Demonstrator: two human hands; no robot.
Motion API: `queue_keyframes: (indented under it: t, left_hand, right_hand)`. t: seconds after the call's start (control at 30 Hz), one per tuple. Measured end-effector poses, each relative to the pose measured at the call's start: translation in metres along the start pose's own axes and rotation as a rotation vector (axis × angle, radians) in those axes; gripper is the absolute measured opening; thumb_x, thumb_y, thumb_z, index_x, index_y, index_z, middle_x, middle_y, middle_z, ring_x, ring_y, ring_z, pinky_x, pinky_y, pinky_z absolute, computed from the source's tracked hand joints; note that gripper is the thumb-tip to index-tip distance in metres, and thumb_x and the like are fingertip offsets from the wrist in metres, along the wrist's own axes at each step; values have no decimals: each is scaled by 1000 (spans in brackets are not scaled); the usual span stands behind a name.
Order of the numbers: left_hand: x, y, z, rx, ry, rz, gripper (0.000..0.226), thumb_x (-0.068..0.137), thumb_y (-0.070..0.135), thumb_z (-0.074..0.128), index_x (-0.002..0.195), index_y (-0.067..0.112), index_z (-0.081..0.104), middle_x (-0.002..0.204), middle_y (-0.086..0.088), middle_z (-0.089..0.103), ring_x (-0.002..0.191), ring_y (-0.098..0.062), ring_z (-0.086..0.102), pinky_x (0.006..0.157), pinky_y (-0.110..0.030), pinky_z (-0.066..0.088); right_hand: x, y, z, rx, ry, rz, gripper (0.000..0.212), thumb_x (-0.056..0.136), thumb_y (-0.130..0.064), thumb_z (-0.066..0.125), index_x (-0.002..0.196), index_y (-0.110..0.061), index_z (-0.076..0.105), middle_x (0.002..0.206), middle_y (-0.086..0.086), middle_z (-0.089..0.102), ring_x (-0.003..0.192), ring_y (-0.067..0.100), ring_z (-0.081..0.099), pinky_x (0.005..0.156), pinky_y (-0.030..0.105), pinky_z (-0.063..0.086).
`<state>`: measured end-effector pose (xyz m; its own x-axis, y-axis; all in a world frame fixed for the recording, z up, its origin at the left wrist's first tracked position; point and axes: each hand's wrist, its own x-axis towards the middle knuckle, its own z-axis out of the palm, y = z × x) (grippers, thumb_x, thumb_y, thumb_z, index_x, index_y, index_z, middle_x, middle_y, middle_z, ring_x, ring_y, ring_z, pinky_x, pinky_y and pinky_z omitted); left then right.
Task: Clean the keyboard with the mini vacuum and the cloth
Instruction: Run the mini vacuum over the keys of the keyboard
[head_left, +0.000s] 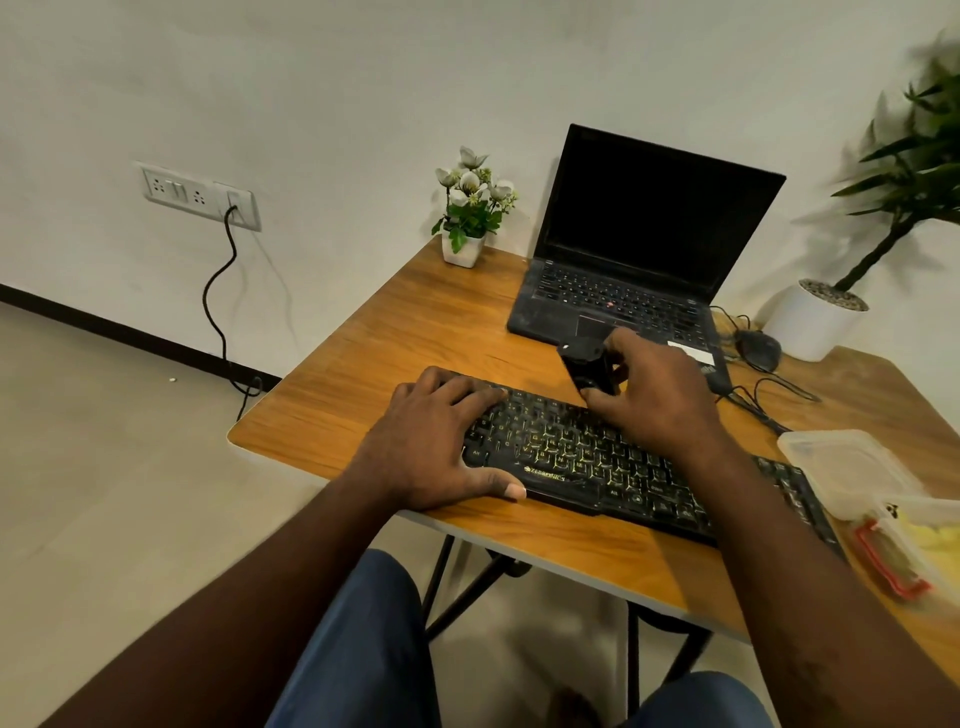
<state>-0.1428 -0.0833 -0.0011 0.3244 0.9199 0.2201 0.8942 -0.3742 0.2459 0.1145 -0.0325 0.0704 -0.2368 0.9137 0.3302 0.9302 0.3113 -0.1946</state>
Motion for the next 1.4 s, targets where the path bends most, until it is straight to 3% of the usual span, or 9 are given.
queue_keyframes:
  t: [0.13, 0.23, 0.33, 0.47, 0.67, 0.77, 0.97, 1.2, 1.4]
  left_hand:
    - [0, -1, 0, -10, 5, -3, 124, 61, 106, 37, 160, 33, 22, 158, 9, 37, 142, -16, 26, 115, -45, 31]
    - [0, 0, 0, -1, 5, -4, 128, 60, 107, 35, 161, 29, 22, 157, 8, 39, 141, -16, 28, 115, -45, 32]
    - [-1, 1, 0, -11, 29, -6, 127, 61, 106, 40, 158, 28, 23, 153, 7, 44, 138, -16, 30, 112, -44, 35]
    - [-1, 1, -1, -47, 14, -38, 140, 58, 107, 42, 164, 26, 1, 158, 6, 39, 141, -17, 28, 115, -45, 32]
    - [0, 1, -1, -71, 20, -57, 141, 57, 105, 50, 163, 26, 2, 152, 5, 46, 138, -16, 31, 112, -44, 35]
    - [-1, 3, -2, -93, 1, -69, 144, 56, 103, 51, 164, 28, -8, 157, 5, 39, 141, -16, 26, 115, -44, 31]
    - [1, 2, -1, -94, 13, -79, 141, 58, 103, 51, 164, 28, -6, 157, 7, 40, 142, -14, 26, 115, -45, 32]
    - [7, -1, 3, -92, 24, -104, 140, 59, 105, 47, 163, 29, -10, 161, 13, 35, 145, -13, 23, 117, -46, 29]
    - [20, -4, 6, -91, 12, -108, 133, 61, 104, 47, 163, 35, -5, 162, 12, 34, 145, -12, 22, 117, -47, 27]
  right_hand:
    - [-7, -12, 4, 306, -64, -31, 45, 81, -30, 86, 117, -26, 59, 108, -10, 66, 87, 2, 63, 65, 14, 49]
    - [-15, -30, 5, 263, -165, -175, 38, 78, -29, 88, 102, -31, 58, 101, -17, 67, 90, 7, 67, 69, 24, 55]
    - [-10, -39, -2, 413, -283, -201, 37, 77, -28, 88, 106, -28, 64, 99, -13, 71, 85, 5, 68, 73, 33, 61]
    - [1, -44, 9, 283, -77, -122, 39, 79, -31, 87, 106, -25, 60, 103, -11, 71, 87, 7, 69, 69, 30, 60]
    - [2, -38, 8, 531, -311, -152, 38, 76, -24, 89, 107, -23, 66, 95, -8, 72, 82, 9, 70, 69, 30, 60]
    - [4, -38, 17, 447, -138, -130, 40, 77, -28, 89, 109, -23, 64, 97, -9, 72, 82, 6, 70, 66, 28, 60]
    - [12, -23, 9, 657, -382, -177, 46, 72, -35, 89, 113, -30, 68, 101, 7, 73, 92, 30, 71, 79, 55, 61]
    - [26, -3, 18, 669, -40, -73, 51, 81, -27, 86, 125, -30, 61, 107, -13, 69, 95, 2, 66, 73, 16, 52]
    - [21, 5, 39, 725, -92, -109, 45, 79, -32, 86, 114, -42, 58, 104, -4, 70, 92, 12, 68, 75, 32, 63]
